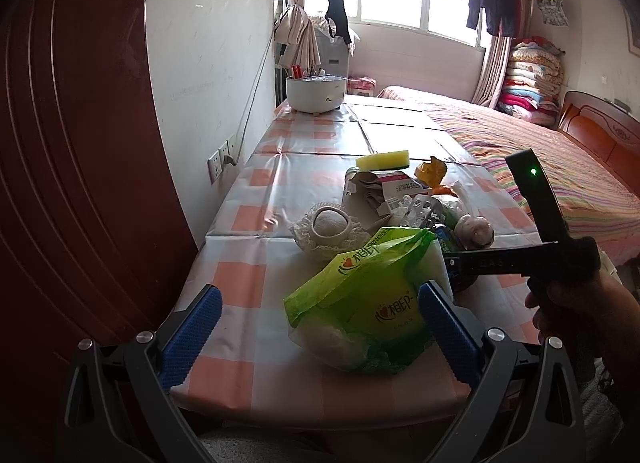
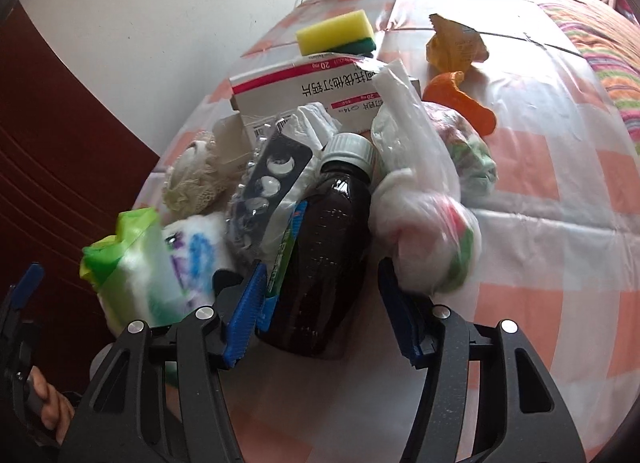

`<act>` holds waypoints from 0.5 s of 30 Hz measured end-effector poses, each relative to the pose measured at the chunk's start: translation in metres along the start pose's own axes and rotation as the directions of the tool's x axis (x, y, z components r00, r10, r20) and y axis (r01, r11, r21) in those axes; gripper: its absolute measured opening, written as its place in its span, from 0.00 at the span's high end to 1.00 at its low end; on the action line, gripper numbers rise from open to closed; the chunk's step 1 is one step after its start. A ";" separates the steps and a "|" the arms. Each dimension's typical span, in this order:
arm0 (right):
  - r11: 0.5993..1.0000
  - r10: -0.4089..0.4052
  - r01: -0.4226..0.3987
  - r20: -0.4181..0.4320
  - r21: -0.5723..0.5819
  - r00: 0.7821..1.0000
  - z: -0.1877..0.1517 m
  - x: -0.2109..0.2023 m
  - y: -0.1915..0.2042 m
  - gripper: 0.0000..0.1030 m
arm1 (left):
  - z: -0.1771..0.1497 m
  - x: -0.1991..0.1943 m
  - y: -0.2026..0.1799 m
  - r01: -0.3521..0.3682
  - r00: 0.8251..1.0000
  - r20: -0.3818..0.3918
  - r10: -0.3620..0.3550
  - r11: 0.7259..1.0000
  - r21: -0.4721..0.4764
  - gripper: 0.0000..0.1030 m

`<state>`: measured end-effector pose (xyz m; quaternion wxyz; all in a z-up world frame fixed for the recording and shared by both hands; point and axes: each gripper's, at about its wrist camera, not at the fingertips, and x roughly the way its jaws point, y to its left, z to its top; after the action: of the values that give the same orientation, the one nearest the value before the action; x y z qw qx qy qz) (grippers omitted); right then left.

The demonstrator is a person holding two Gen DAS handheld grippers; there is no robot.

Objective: Collect trash
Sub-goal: 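Grasp the green tissue pack with the left gripper while the right gripper grasps the brown medicine bottle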

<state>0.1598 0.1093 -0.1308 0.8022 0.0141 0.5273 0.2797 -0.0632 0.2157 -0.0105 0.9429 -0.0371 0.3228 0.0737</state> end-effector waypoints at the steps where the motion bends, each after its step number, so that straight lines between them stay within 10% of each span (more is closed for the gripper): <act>1: 1.000 -0.003 0.003 -0.004 0.000 1.000 0.004 0.002 0.000 0.46 | 0.001 0.001 0.000 0.002 1.000 -0.002 -0.002 1.000 0.000 0.07; 9: 0.996 -0.034 0.036 0.015 -0.087 0.999 0.008 0.006 -0.001 0.57 | 0.010 0.004 -0.007 0.018 1.000 -0.008 -0.018 1.000 0.026 0.07; 15: 0.995 0.098 -0.098 0.103 -0.005 0.990 -0.020 -0.027 -0.031 0.57 | 0.014 0.012 -0.021 0.044 0.999 -0.030 -0.041 0.994 0.101 0.07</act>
<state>0.1488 0.0652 -0.1270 0.8136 0.0547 0.4837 0.3178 -0.0418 0.1977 -0.0064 0.9402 0.0029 0.3385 0.0367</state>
